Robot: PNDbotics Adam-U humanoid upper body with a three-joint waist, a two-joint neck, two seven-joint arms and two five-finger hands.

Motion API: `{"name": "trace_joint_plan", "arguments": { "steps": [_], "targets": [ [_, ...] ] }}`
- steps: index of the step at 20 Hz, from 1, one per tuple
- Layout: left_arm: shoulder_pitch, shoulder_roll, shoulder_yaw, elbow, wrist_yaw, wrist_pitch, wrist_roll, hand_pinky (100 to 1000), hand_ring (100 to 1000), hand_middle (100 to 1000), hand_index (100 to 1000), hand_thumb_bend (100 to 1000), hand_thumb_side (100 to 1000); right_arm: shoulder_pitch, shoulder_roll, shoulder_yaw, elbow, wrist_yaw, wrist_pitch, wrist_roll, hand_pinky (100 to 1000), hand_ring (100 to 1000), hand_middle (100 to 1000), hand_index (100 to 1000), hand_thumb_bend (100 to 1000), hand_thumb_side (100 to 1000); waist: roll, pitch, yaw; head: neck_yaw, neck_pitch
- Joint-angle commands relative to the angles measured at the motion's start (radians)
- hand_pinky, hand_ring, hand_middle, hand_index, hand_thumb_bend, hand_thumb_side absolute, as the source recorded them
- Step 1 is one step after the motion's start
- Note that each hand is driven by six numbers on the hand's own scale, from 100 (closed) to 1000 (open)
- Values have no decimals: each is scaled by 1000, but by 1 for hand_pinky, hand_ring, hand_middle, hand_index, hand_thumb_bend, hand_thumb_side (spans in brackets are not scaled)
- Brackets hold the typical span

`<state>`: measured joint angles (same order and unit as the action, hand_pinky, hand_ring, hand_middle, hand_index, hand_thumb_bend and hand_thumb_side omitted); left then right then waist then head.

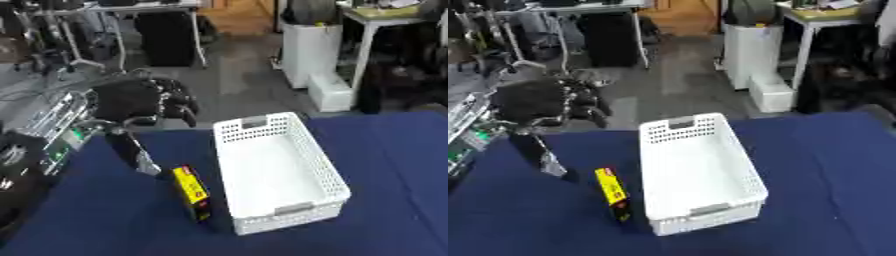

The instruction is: Pick up objects on the table and place them in the box.

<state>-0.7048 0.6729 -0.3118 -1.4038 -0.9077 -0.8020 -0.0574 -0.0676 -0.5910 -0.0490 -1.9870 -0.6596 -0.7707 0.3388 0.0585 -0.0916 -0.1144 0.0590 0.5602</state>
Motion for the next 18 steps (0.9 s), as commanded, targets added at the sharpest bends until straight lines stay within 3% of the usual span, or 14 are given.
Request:
{"name": "trace_joint_plan", "arguments": {
  "steps": [1, 13, 16, 18],
  "targets": [
    [-22, 25, 18, -14, 9, 4, -1, 822, 781, 718, 737, 609, 878, -4, -32, -6, -13, 9, -136, 146, 210, 273, 405, 481, 100, 1000, -5, -6, 3, 13, -15],
    [-26, 18, 15, -7, -4, -1, -5, 835, 791, 716, 736, 609, 871, -3, -30, -6, -13, 20, -136, 162, 212, 279, 405, 480, 100, 1000, -6, -5, 3, 21, -20],
    [-43, 21, -1, 14, -37, -33, -23, 838, 796, 694, 731, 631, 835, -3, -31, -5, -13, 19, -136, 162, 212, 283, 406, 491, 100, 1000, -6, -6, 1, 19, -6],
    [-61, 15, -12, 44, -56, -84, -30, 831, 794, 694, 733, 678, 805, -2, -30, -6, -13, 12, -136, 150, 211, 286, 408, 494, 100, 1000, -5, -6, 0, 23, 2]
  ]
}}
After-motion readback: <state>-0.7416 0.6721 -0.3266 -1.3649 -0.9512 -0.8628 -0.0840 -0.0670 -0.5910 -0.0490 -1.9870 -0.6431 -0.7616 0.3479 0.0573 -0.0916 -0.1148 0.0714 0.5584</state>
